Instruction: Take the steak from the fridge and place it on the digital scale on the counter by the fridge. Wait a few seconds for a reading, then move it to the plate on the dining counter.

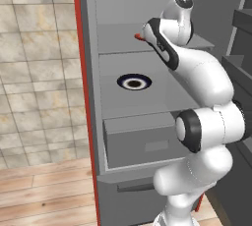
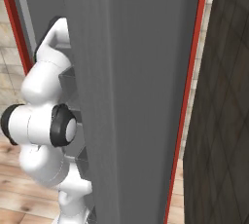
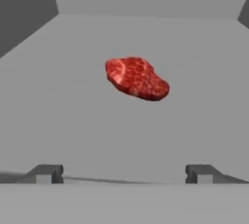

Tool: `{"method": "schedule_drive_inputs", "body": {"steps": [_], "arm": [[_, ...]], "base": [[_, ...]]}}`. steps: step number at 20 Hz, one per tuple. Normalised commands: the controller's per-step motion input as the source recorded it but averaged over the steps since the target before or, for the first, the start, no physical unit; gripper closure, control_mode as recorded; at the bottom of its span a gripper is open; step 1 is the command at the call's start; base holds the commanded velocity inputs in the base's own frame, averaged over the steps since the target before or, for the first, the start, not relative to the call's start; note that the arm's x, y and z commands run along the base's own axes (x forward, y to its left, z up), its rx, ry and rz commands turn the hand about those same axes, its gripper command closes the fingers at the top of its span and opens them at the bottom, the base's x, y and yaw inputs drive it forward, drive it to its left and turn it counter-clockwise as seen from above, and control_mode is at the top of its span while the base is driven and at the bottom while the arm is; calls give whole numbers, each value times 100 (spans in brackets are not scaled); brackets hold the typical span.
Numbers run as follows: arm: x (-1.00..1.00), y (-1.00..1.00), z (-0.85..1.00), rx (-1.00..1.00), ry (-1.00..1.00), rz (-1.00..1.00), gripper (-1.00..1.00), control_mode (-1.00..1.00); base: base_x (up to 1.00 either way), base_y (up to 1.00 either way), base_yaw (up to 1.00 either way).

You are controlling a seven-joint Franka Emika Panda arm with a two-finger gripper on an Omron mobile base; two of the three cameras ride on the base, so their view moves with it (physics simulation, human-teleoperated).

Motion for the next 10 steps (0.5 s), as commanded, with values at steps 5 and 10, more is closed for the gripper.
{"method": "schedule_drive_inputs", "body": {"steps": [5, 10], "arm": [[56, -9, -7, 0, 0, 4, -100, -100], [51, -7, -17, 0, 0, 5, -100, -100]], "base": [[0, 0, 0], [0, 0, 0]]}}
